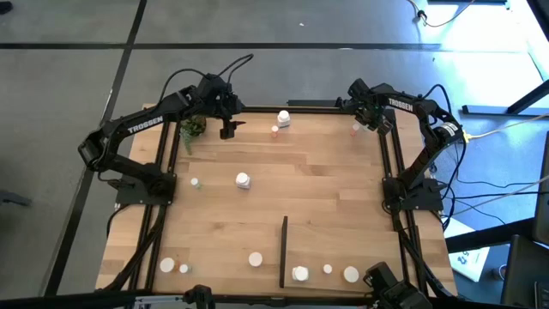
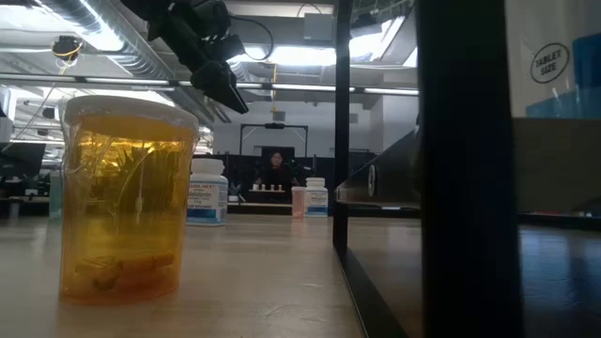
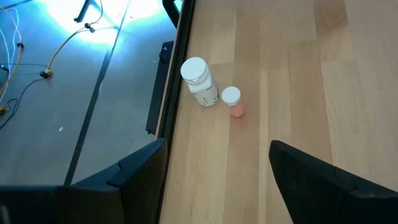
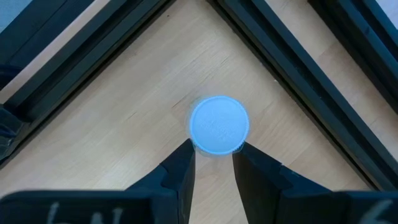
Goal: Pick and place medicine bottles onto shelf by color
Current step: Put the top right blue pill bottle on the shelf
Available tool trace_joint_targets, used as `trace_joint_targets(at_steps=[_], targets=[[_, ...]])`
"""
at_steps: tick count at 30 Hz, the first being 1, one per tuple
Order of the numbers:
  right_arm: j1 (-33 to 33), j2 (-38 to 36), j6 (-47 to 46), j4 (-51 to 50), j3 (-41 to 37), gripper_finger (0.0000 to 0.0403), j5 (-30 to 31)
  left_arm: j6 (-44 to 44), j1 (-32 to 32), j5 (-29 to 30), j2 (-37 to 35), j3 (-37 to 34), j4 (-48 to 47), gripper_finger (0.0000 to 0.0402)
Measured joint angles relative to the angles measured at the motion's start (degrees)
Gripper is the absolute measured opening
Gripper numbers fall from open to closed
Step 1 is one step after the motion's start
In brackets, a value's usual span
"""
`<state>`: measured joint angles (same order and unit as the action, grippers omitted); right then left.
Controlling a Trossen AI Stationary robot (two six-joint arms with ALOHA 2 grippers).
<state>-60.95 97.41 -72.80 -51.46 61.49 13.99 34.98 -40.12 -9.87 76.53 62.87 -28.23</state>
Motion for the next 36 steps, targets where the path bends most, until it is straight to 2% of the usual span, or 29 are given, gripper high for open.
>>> trace_joint_targets(at_steps=[19,27,36], targets=[[0.0,-0.02,4.08,0.97,0.02,0.0109,-0.39,0.0,0.01,0.0,0.0,0.01,0.0,0.0277],[0.57,-0.02,2.67,-1.13,0.02,0.011,-0.5,0.0,0.01,0.0,0.0,0.01,0.0,0.0277],[0.83,-0.05,2.54,-1.4,0.02,0.0167,-0.58,0.0,0.0,0.0,0.0,0.01,0.0,0.0277]])
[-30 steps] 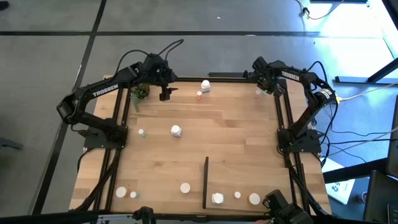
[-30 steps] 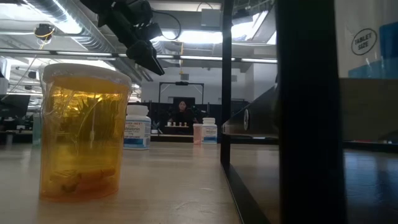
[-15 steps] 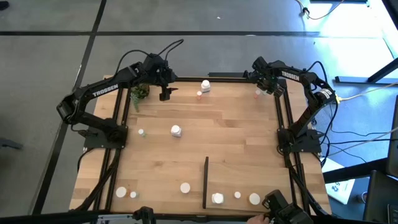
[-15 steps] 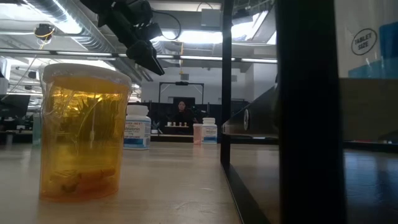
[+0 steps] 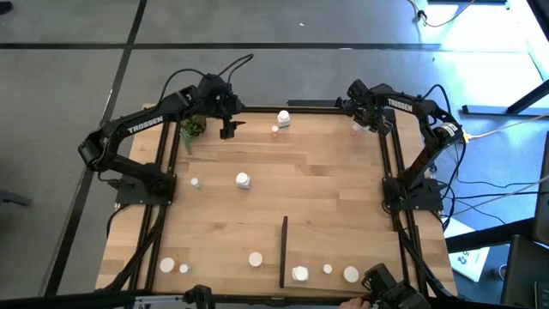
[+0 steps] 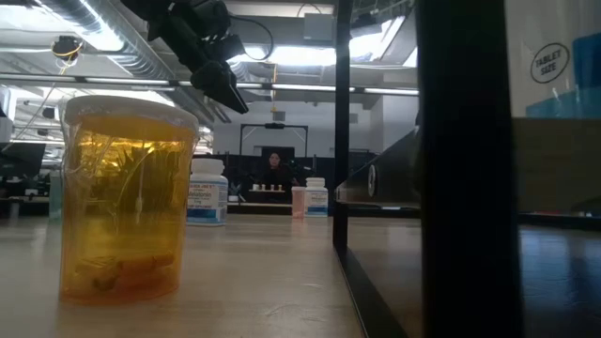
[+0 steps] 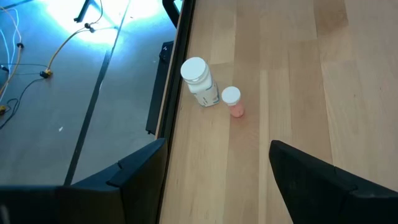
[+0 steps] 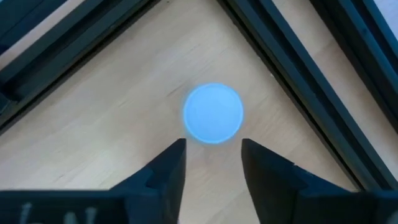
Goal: Pick and place medicine bottles onto shelf by color
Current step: Put the top right blue pill bottle on the shelf
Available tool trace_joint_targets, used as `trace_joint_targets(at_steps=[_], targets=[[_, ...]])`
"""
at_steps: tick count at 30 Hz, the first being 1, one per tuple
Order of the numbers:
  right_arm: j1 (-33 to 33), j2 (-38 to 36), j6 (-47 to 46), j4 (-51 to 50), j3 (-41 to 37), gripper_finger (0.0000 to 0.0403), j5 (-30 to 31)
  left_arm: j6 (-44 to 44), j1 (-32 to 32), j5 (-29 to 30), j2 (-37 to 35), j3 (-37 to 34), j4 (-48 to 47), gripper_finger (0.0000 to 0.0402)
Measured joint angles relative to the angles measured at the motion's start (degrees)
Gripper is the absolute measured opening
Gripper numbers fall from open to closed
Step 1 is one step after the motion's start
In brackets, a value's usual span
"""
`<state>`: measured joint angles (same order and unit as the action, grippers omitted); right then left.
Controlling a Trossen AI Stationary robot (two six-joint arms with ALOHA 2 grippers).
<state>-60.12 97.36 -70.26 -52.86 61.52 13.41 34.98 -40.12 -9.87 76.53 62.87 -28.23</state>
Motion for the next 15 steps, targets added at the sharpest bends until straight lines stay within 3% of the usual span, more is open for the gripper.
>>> trace_joint_targets(at_steps=[8,15], targets=[[0.0,-0.02,-0.07,-0.37,0.0,0.0225,-0.5,0.0,0.0,0.0,0.0,0.0,0.0,0.0277],[-0.04,-0.04,-0.15,-0.63,0.0,0.0236,0.34,0.0,0.0,0.0,0.0,0.0,0.0,0.0277]])
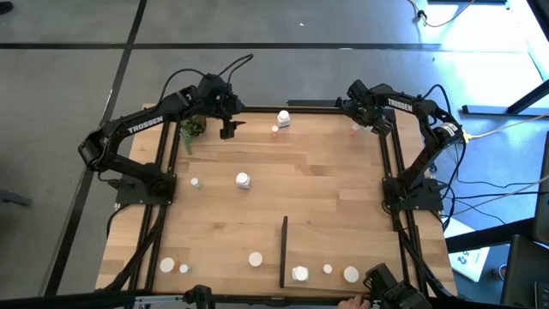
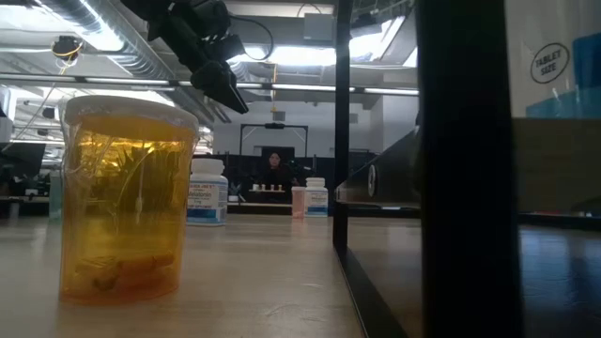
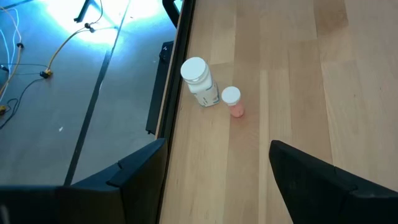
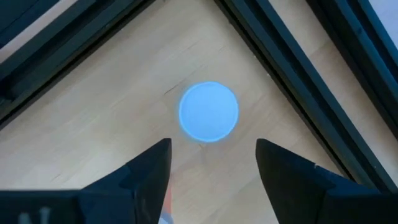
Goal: Pick and place medicine bottles onto shelf by color
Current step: Put the top right blue pill bottle on the shelf
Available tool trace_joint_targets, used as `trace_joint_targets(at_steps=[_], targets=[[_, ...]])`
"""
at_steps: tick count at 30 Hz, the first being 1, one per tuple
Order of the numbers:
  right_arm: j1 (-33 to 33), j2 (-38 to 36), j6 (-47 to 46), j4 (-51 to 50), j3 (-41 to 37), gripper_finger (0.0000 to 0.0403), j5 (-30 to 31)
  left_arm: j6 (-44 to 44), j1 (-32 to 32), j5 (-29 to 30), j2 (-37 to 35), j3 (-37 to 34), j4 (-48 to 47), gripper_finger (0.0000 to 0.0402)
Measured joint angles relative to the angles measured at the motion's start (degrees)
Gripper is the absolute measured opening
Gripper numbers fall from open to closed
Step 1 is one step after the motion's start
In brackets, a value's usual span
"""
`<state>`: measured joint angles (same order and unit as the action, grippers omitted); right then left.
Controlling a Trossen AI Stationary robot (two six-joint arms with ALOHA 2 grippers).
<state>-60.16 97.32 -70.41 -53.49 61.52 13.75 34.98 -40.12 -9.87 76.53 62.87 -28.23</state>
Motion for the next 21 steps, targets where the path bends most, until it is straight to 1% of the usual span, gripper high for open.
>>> trace_joint_targets(at_steps=[8,21], targets=[[0.0,0.0,-1.26,0.08,0.0,0.0236,1.51,0.0,0.0,0.0,0.0,-0.02,0.0,0.0277],[0.02,0.0,-1.17,0.52,0.0,0.0236,1.6,0.0,0.02,0.0,0.0,-0.02,0.0,0.0277]])
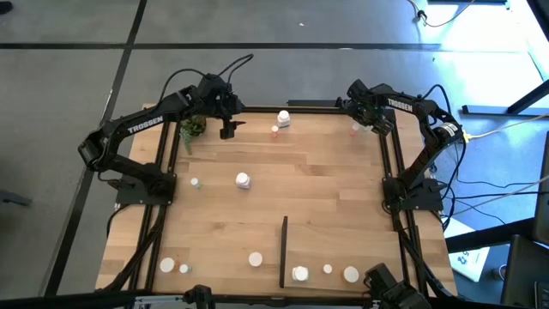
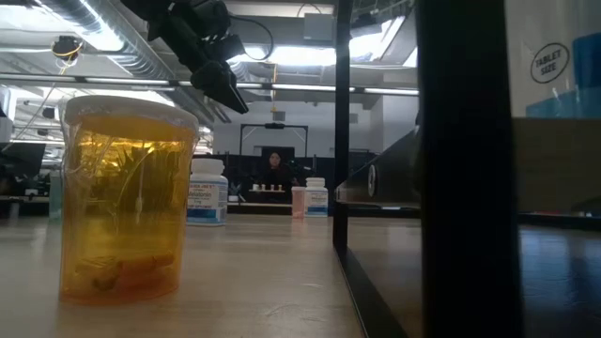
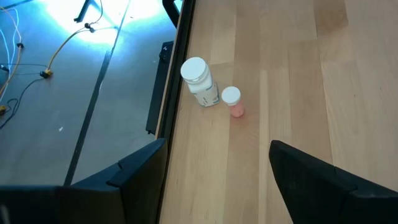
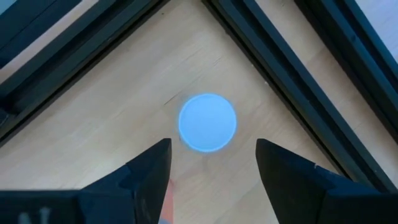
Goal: Pick and place medicine bottles onto shelf by color
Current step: Put the top right blue pill bottle on the shelf
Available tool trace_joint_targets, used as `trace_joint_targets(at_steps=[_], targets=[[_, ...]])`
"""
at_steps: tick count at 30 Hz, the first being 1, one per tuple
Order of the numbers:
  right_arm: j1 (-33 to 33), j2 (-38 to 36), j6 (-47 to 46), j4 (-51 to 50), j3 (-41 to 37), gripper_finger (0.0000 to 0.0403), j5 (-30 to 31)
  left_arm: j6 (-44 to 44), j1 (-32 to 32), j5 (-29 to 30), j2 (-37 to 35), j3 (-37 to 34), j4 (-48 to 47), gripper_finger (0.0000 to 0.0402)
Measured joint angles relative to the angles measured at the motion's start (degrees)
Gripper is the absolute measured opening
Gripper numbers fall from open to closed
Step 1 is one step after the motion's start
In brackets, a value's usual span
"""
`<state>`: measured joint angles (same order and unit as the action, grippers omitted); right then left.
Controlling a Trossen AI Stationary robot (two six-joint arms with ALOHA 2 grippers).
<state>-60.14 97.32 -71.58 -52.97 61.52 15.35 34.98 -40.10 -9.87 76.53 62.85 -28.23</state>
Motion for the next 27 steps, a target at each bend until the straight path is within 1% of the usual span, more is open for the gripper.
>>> trace_joint_targets(at_steps=[4,21,27], targets=[[0.0,0.0,1.41,-0.49,0.0,0.0236,-0.21,0.0,-0.01,0.0,0.0,0.02,0.0,0.0277],[0.0,0.0,1.19,0.2,0.0,0.0236,-0.44,0.0,-0.02,0.0,0.0,0.01,0.0,0.0277],[0.02,0.0,2.92,0.59,0.0,0.0236,-1.7,0.0,-0.02,0.0,0.0,0.02,0.0,0.0277]])
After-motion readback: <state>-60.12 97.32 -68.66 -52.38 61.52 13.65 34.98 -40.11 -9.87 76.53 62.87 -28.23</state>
